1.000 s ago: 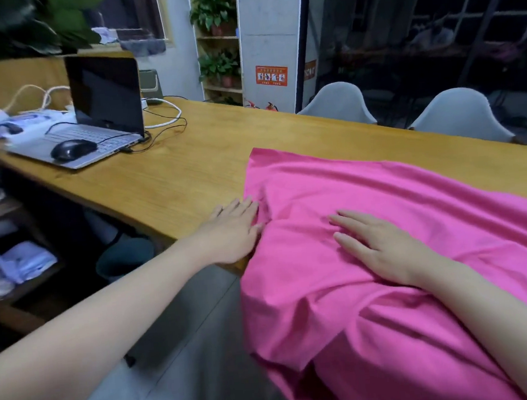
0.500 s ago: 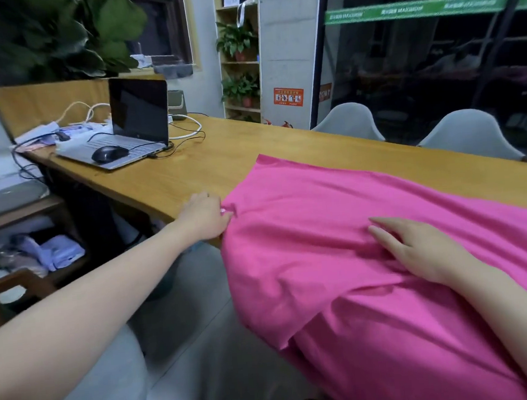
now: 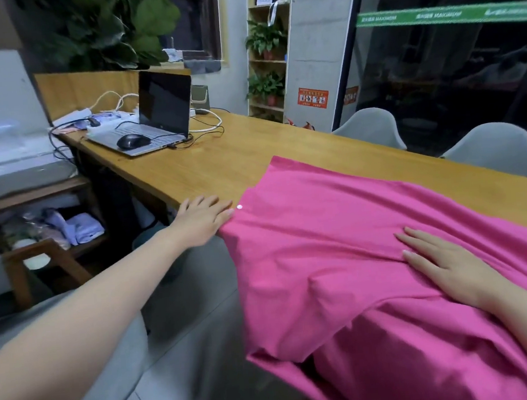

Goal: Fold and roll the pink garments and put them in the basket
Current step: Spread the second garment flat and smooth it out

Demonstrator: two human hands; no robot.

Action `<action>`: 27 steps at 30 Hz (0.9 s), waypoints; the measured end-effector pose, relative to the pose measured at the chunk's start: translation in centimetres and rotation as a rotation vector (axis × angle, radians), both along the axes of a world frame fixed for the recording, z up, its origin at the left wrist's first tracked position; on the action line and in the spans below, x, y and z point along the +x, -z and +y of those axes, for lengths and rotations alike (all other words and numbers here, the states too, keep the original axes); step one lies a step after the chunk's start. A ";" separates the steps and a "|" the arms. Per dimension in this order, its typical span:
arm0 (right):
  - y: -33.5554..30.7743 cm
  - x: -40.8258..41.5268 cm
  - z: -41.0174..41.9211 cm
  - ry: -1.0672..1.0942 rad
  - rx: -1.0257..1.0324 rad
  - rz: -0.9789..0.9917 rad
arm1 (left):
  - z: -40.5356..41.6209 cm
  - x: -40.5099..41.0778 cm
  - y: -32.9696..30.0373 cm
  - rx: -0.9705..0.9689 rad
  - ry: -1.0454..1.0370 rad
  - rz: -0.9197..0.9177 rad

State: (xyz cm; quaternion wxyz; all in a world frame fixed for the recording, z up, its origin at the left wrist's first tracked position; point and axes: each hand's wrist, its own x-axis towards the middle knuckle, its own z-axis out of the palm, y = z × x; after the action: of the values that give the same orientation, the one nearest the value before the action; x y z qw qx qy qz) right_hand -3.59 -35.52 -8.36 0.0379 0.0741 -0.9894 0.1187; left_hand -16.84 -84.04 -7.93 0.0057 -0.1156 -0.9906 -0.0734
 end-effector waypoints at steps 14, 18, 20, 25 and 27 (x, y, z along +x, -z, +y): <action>-0.3 0.8 -2.5 -0.013 0.055 0.079 | 8.5 0.9 -2.5 0.236 0.253 0.176; -1.0 1.4 -3.8 -0.013 0.037 0.069 | 14.6 3.4 -0.6 0.065 0.399 -0.032; -1.5 3.2 -3.3 0.088 0.027 0.115 | 14.6 3.1 0.0 -0.010 0.418 -0.031; -1.3 10.1 1.4 0.440 -0.013 0.173 | 10.8 -0.2 -0.2 -0.025 0.517 -0.019; -0.9 12.4 2.6 0.509 -0.018 0.097 | 9.4 -0.9 -0.4 0.017 0.561 -0.020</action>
State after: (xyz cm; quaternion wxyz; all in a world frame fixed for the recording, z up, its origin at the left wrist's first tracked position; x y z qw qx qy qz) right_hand 8.81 -32.93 -7.45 0.1145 -0.1721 -0.9722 0.1102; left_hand -17.76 -74.60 -7.49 -0.0238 -0.3847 -0.9191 -0.0814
